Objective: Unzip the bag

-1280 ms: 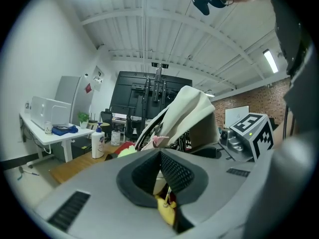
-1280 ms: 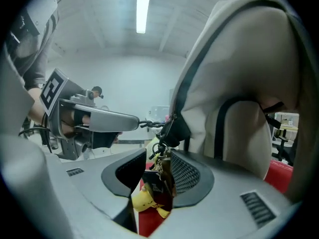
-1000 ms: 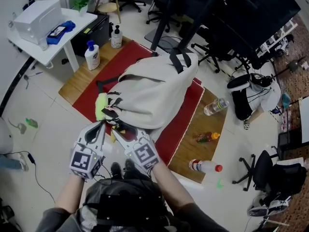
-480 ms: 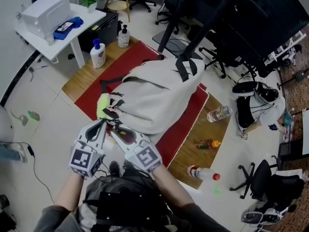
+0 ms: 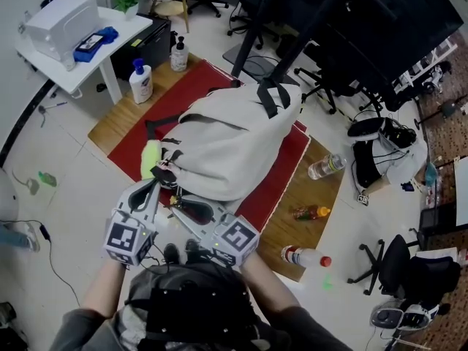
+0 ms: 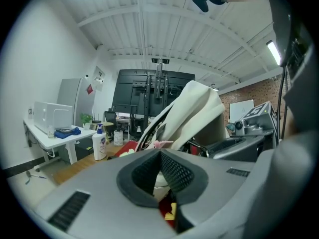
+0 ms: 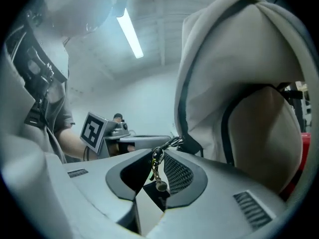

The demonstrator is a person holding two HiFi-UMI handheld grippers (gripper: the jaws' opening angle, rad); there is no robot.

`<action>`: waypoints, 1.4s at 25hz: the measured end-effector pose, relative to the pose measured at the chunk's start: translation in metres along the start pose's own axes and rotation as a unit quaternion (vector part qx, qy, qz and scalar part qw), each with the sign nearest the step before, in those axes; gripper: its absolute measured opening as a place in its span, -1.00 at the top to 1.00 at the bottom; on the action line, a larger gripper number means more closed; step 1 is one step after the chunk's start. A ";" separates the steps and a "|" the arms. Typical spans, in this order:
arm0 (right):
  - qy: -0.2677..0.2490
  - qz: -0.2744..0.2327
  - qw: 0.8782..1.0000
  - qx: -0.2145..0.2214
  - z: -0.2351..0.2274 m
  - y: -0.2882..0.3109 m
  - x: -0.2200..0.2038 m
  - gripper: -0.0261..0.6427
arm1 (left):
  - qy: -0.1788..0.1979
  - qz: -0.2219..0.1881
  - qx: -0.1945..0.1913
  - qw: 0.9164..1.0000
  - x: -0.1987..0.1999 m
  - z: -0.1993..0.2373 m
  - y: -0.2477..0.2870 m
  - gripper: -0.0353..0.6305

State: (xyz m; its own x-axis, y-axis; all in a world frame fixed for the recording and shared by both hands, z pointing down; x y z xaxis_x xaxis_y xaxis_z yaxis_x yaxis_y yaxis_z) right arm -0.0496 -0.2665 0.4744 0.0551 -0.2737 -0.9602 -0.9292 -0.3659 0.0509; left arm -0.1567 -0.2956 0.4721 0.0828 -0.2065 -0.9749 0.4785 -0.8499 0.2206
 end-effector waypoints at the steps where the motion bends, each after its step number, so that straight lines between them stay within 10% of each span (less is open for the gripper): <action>1: 0.007 -0.004 1.000 0.003 0.001 0.000 0.002 0.63 | 0.002 0.001 -0.001 1.000 0.001 -0.001 0.000 0.80; 11: -0.021 -0.041 0.998 -0.039 0.010 -0.010 0.026 0.66 | 0.083 -0.008 -0.006 0.996 0.006 -0.009 -0.004 0.80; 17: -0.005 -0.068 0.996 -0.054 0.014 -0.021 0.036 0.68 | 0.202 -0.063 -0.060 0.976 0.022 -0.036 -0.015 0.56; 23: -0.014 -0.065 0.996 -0.065 0.017 -0.028 0.043 0.74 | 0.268 -0.002 -0.047 0.962 0.014 -0.049 0.004 0.34; 35: 0.035 -0.157 0.985 -0.060 0.020 -0.057 0.076 0.75 | 0.218 0.018 -0.064 0.974 -0.005 -0.042 0.026 0.50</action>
State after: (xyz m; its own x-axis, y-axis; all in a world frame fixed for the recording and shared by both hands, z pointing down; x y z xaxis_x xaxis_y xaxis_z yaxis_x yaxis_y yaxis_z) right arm 0.0004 -0.2482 0.3932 0.3613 -0.1890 -0.9131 -0.8130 -0.5434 -0.2092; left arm -0.1079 -0.2961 0.4814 0.4521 0.0135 -0.8919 0.5703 -0.7732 0.2773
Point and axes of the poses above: the fingertips, and each gripper's own axes: y forward along the fingers, z to its left, x out of its top, the point moved 5 cm from there along -y, backward along the fingers, and after that the axes turned 5 degrees about x, right-handed, at the moved point
